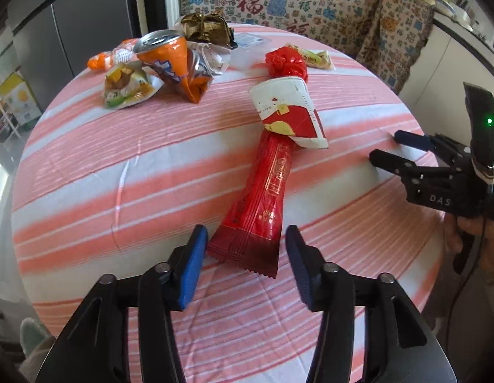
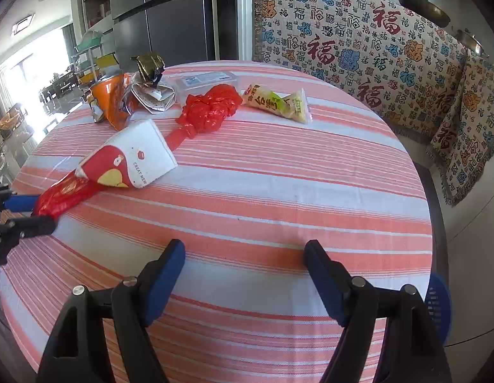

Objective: Collect trash
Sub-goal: 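Grasp the red snack wrapper with the left gripper, then grasp the white-and-red paper cup with the right gripper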

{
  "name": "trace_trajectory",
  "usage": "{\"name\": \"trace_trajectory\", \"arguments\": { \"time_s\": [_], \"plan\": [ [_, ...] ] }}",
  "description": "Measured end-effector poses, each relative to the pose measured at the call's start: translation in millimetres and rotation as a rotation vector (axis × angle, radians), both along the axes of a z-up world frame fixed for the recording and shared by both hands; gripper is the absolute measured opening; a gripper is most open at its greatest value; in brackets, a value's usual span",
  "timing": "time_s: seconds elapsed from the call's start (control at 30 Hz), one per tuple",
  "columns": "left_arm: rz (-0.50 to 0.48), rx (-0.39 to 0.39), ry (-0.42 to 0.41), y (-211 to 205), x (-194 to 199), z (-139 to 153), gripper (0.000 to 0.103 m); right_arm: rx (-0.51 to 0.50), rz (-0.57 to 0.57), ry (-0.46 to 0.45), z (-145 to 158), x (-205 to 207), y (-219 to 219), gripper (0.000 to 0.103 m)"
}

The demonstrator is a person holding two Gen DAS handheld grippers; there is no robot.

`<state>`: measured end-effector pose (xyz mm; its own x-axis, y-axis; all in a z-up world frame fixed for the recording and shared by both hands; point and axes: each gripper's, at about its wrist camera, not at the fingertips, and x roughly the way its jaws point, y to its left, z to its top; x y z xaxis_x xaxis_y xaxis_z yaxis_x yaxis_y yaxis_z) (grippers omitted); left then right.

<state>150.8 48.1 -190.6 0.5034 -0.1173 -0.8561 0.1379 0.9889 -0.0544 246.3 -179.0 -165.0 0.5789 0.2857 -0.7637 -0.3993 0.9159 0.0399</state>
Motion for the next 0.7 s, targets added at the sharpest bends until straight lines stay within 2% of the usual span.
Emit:
{"name": "trace_trajectory", "arguments": {
  "time_s": [0.07, 0.23, 0.27, 0.3, 0.33, 0.37, 0.4, 0.57, 0.63, 0.7],
  "plan": [
    [-0.021, 0.008, -0.021, -2, 4, -1, 0.08, 0.001, -0.002, -0.003, 0, 0, 0, 0.079],
    [-0.09, 0.045, -0.063, -17, 26, -7, 0.081, 0.006, -0.003, -0.013, -1, -1, 0, 0.079],
    [-0.1, 0.057, -0.075, -20, 30, -8, 0.077, 0.006, -0.002, -0.014, -1, -2, 0, 0.079],
    [-0.107, 0.067, -0.084, -19, 30, -8, 0.052, 0.007, 0.0, -0.015, -1, -1, 0, 0.079],
    [-0.107, 0.069, -0.082, -20, 30, -9, 0.036, 0.007, 0.002, -0.015, -1, -1, 0, 0.079],
    [-0.096, 0.065, -0.089, -18, 29, -7, 0.026, 0.007, 0.005, -0.013, -1, -1, -1, 0.079],
    [-0.062, 0.06, -0.082, -14, 27, -5, 0.021, 0.007, 0.007, -0.01, -1, 0, -1, 0.079],
    [0.161, 0.075, -0.13, 23, 5, 3, 0.02, 0.004, 0.011, -0.001, 0, 1, 0, 0.079],
    [0.232, 0.032, -0.113, 41, 5, -1, 0.021, 0.005, 0.007, 0.002, 0, 2, 0, 0.08],
    [0.261, -0.009, -0.12, 53, 7, -2, 0.025, 0.017, 0.004, 0.021, 2, 1, 3, 0.079]
  ]
}}
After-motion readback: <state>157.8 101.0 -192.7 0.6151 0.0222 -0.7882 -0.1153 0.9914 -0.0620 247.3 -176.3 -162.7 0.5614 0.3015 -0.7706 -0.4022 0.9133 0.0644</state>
